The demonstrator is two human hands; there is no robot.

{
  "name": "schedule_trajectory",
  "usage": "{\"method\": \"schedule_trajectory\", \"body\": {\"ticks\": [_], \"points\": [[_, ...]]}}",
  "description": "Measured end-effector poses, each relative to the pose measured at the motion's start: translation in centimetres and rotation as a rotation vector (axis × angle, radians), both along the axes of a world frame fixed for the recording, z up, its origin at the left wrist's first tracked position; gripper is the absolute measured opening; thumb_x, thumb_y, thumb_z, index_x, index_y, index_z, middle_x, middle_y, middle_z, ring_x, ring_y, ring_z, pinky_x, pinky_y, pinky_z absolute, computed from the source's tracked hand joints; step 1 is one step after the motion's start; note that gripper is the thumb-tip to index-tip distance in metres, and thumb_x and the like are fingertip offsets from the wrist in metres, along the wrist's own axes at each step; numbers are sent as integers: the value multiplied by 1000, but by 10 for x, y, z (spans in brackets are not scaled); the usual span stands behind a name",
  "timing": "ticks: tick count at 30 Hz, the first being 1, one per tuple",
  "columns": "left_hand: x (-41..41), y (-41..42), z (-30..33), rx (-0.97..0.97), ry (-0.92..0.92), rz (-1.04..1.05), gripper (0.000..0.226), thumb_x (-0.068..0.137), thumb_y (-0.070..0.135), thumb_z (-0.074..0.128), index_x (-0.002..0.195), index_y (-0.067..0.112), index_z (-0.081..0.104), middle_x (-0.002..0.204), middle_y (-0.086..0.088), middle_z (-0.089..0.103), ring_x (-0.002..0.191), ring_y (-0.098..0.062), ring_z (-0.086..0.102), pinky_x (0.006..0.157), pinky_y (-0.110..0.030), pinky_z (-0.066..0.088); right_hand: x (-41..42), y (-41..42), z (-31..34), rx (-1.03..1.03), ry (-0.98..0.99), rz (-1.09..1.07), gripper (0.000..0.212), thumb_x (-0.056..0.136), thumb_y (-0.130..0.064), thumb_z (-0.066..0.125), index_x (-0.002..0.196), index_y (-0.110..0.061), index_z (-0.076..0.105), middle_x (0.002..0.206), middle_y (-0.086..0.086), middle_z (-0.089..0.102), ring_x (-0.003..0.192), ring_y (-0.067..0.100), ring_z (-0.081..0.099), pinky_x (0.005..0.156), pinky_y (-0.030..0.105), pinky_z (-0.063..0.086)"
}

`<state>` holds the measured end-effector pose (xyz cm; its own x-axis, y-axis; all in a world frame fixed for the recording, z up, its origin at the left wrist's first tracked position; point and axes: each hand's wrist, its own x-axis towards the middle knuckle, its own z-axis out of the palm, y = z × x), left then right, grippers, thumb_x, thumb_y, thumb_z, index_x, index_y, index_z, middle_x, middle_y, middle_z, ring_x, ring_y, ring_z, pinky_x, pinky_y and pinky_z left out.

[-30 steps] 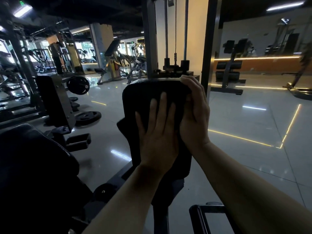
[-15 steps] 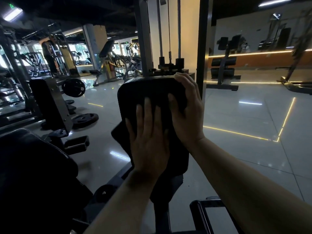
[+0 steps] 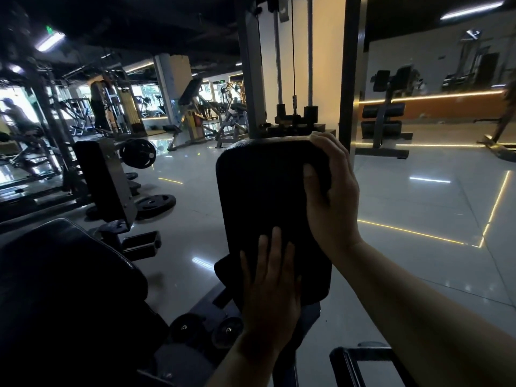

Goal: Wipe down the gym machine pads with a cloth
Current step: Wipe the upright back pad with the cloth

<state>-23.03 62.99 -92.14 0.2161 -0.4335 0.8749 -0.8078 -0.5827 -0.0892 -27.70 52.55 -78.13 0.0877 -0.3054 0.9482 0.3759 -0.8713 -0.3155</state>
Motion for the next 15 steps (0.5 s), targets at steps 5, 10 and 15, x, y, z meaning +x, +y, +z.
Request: {"method": "schedule_trajectory", "body": {"ticks": [5,10,15], "points": [[2,-1,65,-152,28,-68,49,102,34,24,146,12,22,156,-8,13,144,-29,14,115,-51,10,2,-1,-2,-26,-8,-46,34,96,-11,45,129,-16,40,137,12,46,125,-11,35,101,15,37],[12,-4,127,-207,18,-97,56,101,33,28,150,12,11,157,-12,16,146,-27,6,118,-48,4,-4,5,-24,-51,78,-94,48,97,-9,43,141,-11,27,152,12,20,144,14,20,112,38,31],[17,6,69,-146,-32,-98,54,101,33,29,148,10,14,156,-7,6,147,-26,1,118,-51,7,-9,19,-72,-139,170,-240,56,101,-23,38,151,-23,13,158,4,6,146,31,4,120,38,9]]}}
